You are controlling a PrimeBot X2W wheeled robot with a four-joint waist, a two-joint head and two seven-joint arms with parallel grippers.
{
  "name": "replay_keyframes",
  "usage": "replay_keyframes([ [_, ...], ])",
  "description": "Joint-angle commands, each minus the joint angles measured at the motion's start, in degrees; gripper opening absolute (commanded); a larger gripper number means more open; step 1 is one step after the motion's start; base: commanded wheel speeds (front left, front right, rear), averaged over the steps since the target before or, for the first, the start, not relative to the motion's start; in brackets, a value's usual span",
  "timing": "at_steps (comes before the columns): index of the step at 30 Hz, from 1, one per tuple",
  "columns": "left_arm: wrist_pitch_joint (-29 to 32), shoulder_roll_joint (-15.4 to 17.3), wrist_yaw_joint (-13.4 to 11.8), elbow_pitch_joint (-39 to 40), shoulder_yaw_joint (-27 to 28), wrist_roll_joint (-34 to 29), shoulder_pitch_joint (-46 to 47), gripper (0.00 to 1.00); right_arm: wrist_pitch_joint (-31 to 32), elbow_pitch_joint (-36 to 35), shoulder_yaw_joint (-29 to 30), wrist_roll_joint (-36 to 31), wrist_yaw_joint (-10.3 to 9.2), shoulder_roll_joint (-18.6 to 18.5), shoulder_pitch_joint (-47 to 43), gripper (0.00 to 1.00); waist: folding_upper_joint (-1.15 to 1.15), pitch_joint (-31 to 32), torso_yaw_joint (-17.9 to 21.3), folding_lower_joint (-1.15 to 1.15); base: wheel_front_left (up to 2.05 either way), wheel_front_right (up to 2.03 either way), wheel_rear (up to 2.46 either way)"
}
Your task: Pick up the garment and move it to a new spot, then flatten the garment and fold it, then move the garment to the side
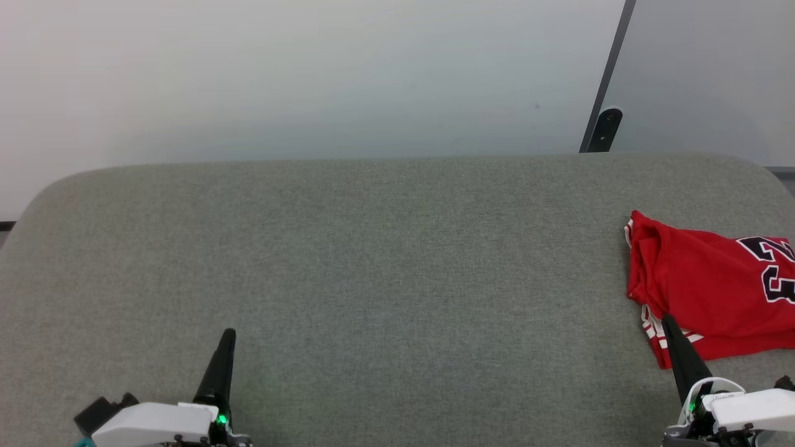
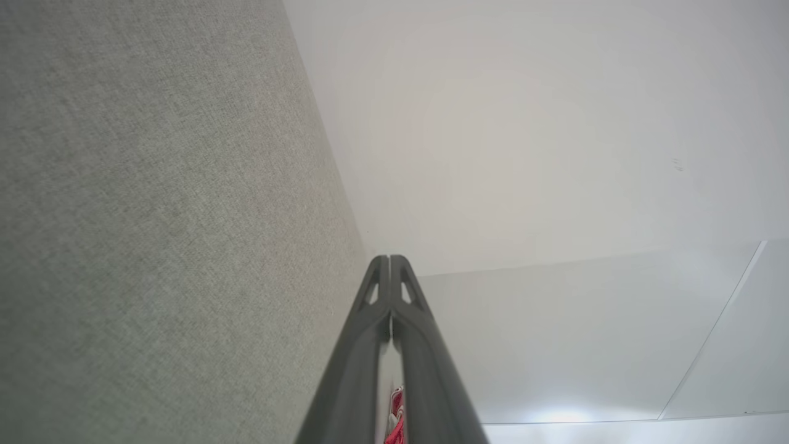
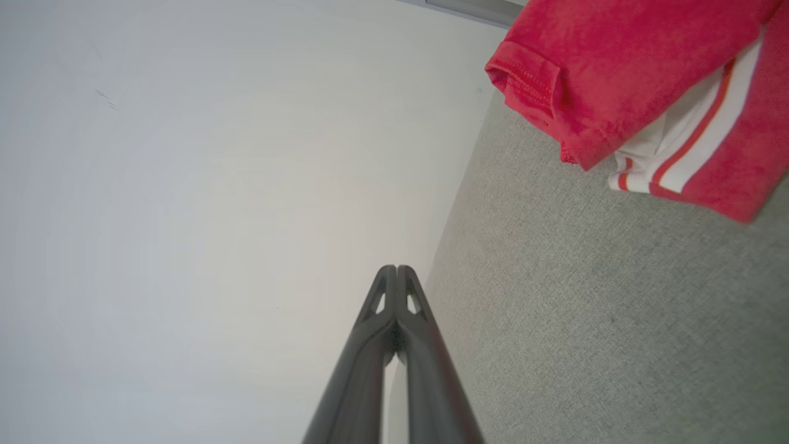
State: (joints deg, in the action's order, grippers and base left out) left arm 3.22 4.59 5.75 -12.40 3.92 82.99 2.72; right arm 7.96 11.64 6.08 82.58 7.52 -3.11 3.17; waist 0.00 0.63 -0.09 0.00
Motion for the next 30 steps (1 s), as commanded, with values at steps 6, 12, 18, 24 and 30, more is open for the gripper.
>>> replay_keyframes([
  [6, 0.8, -0.3, 0.8, -0.4, 0.7, 2.8, 1.6, 0.0, -0.6, 0.5, 0.2, 2.9, -0.05, 0.1, 1.6, 0.0, 0.0, -0.2, 0.0, 0.0, 0.0, 0.0, 0.0],
  [12, 1.4, -0.6, 1.1, -0.8, 1.1, 5.1, 2.3, 0.0, -0.9, 1.1, 0.3, 5.2, -0.05, 0.2, 2.3, 0.0, 0.0, -0.4, 0.0, 0.0, 0.0, 0.0, 0.0],
  [18, 2.0, -0.8, 1.5, -1.2, 1.4, 7.1, 3.0, 0.0, -1.2, 1.7, 0.4, 7.1, -0.05, 0.3, 2.7, 0.0, 0.0, -0.5, 0.1, 0.0, 0.0, 0.0, 0.0],
  [24, 2.6, -1.1, 1.8, -1.6, 1.8, 9.2, 3.5, 0.0, -1.5, 2.3, 0.5, 8.9, -0.06, 0.3, 3.3, 0.0, 0.0, -0.7, 0.1, 0.0, 0.0, 0.0, 0.0],
  [30, 2.8, -1.2, 2.0, -1.8, 2.0, 10.1, 3.9, 0.0, -1.6, 2.5, 0.5, 9.9, -0.06, 0.3, 3.3, 0.0, 0.0, -0.8, 0.1, 0.0, 0.0, 0.0, 0.0],
])
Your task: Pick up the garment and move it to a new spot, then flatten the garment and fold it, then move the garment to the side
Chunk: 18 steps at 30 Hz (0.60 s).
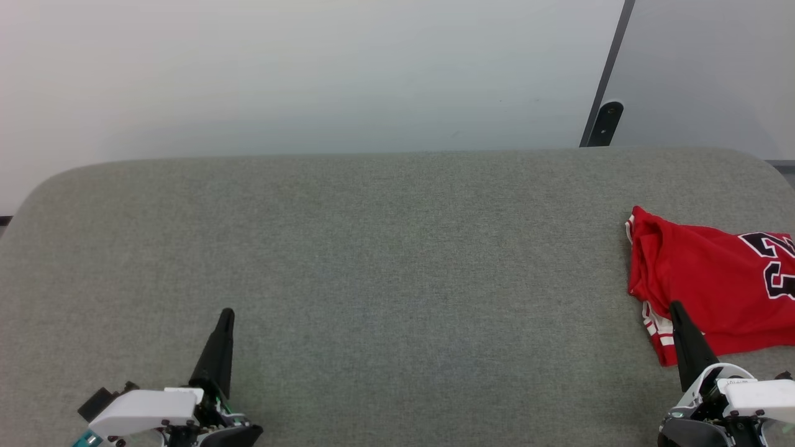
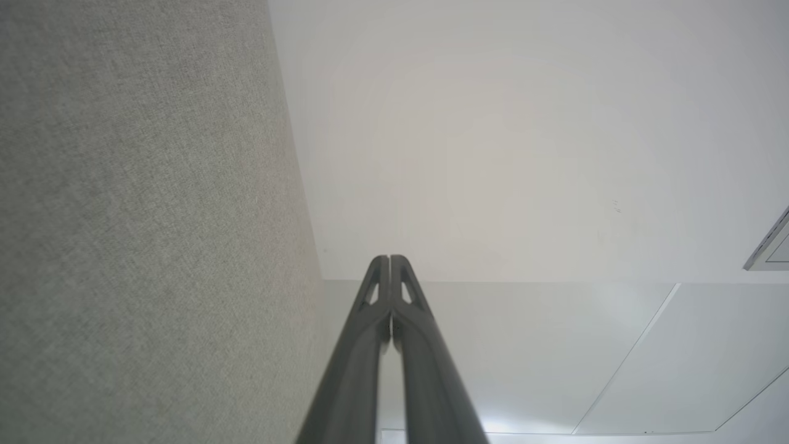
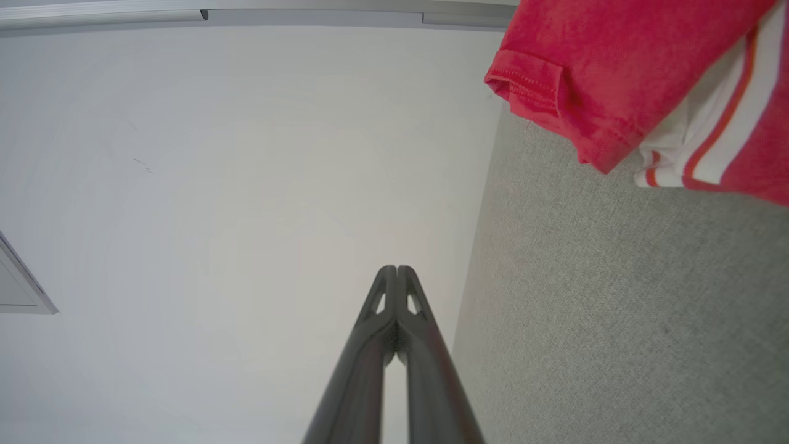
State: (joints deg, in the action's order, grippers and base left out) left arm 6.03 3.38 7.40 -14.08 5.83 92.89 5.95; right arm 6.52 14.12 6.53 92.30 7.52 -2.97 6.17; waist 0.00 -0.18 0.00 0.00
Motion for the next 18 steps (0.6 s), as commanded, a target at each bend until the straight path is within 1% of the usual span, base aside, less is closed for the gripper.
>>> replay_keyframes([
  [1, 0.1, -0.1, 0.3, -0.1, 0.1, 0.2, 0.6, 0.0, -0.2, 0.1, 0.1, 0.2, -0.06, 0.2, 0.3, 0.0, 0.0, 0.0, 0.0, 0.0, 0.0, 0.0, 0.0],
  [18, 0.2, -0.2, 0.3, -0.1, 0.3, 0.0, 0.6, 0.0, -0.1, 0.1, 0.0, 0.2, -0.06, 0.2, 0.3, 0.0, 0.0, 0.0, 0.0, 0.0, 0.0, 0.0, 0.0],
])
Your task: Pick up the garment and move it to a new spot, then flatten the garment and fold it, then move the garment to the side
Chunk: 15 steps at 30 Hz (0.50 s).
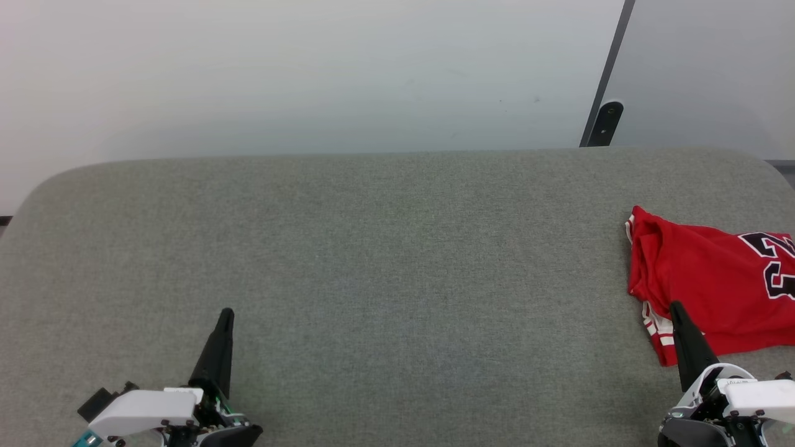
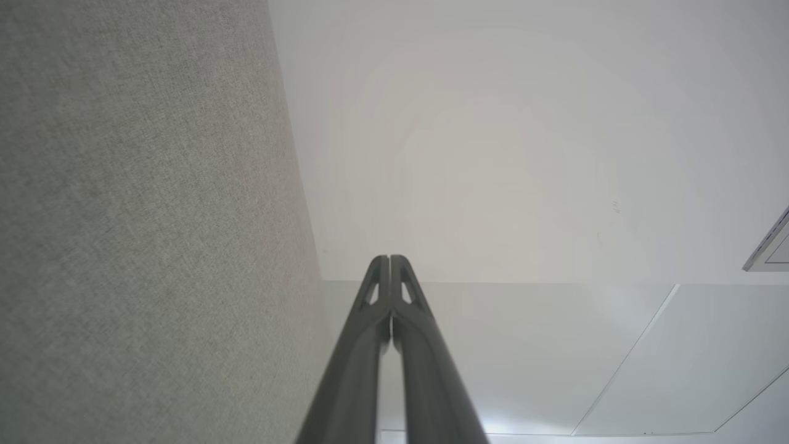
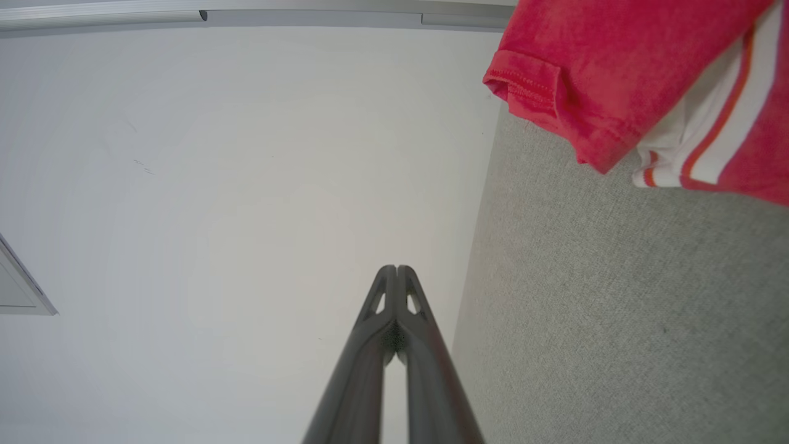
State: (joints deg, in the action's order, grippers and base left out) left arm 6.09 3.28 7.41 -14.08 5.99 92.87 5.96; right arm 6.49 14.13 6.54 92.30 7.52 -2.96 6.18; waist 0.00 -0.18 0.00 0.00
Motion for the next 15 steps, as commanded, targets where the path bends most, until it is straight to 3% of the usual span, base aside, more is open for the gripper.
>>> replay_keyframes([
  [1, 0.2, -0.1, 0.3, -0.1, 0.1, 0.0, 0.6, 0.0, -0.1, 0.0, 0.0, 0.2, -0.06, 0.2, 0.3, 0.0, 0.0, 0.0, 0.0, 0.0, 0.0, 0.0, 0.0],
  [15, 0.3, -0.2, 0.3, -0.1, 0.3, -0.1, 0.6, 0.0, -0.1, 0.0, 0.0, 0.2, -0.06, 0.2, 0.3, 0.0, 0.0, 0.0, 0.0, 0.0, 0.0, 0.0, 0.0],
])
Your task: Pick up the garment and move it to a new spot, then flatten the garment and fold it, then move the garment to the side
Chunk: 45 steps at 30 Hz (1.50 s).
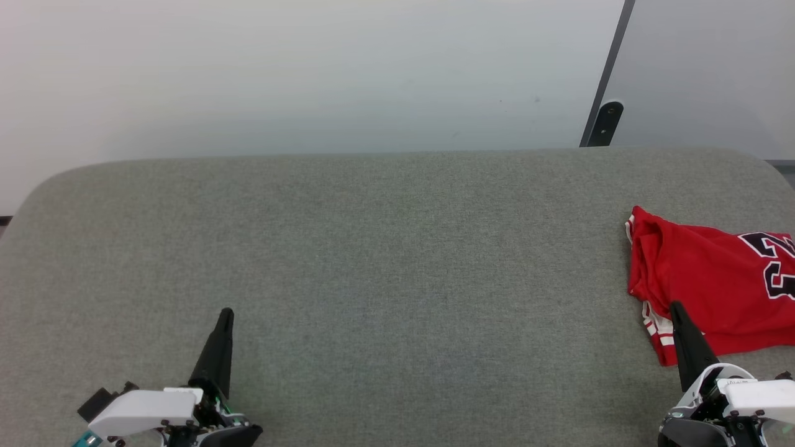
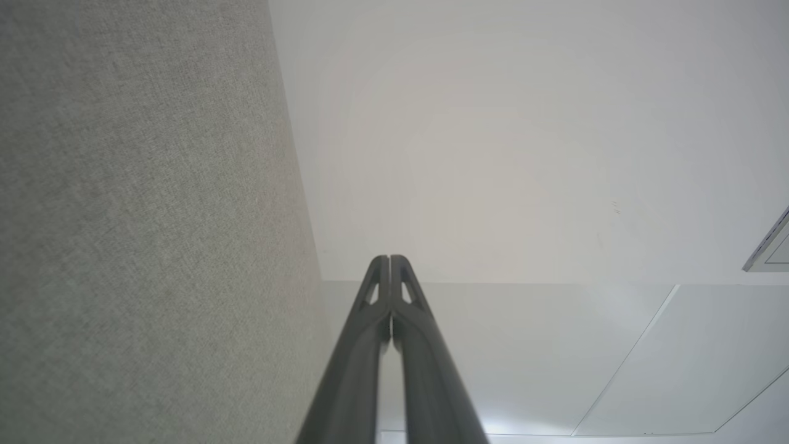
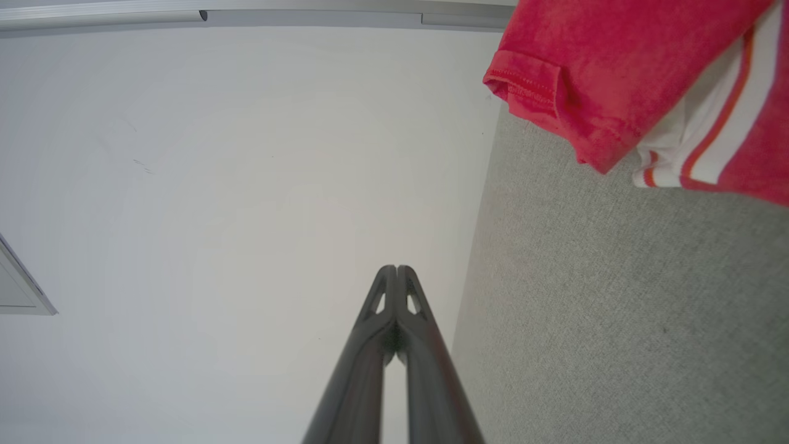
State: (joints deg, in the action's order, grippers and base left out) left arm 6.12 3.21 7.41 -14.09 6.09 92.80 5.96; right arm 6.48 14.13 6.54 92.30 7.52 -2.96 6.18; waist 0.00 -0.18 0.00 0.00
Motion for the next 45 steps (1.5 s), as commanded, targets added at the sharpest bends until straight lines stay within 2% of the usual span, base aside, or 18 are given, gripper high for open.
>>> replay_keyframes([
  [1, 0.3, -0.1, 0.3, -0.1, 0.2, -0.1, 0.6, 0.0, -0.1, 0.0, 0.0, 0.2, -0.06, 0.2, 0.3, 0.0, 0.0, 0.0, 0.0, 0.0, 0.0, 0.0, 0.0],
  [45, 0.4, -0.2, 0.3, -0.1, 0.4, -0.3, 0.7, 0.0, -0.1, 0.0, 0.0, 0.2, -0.06, 0.2, 0.3, 0.0, 0.0, 0.0, 0.0, 0.0, 0.0, 0.0, 0.0],
])
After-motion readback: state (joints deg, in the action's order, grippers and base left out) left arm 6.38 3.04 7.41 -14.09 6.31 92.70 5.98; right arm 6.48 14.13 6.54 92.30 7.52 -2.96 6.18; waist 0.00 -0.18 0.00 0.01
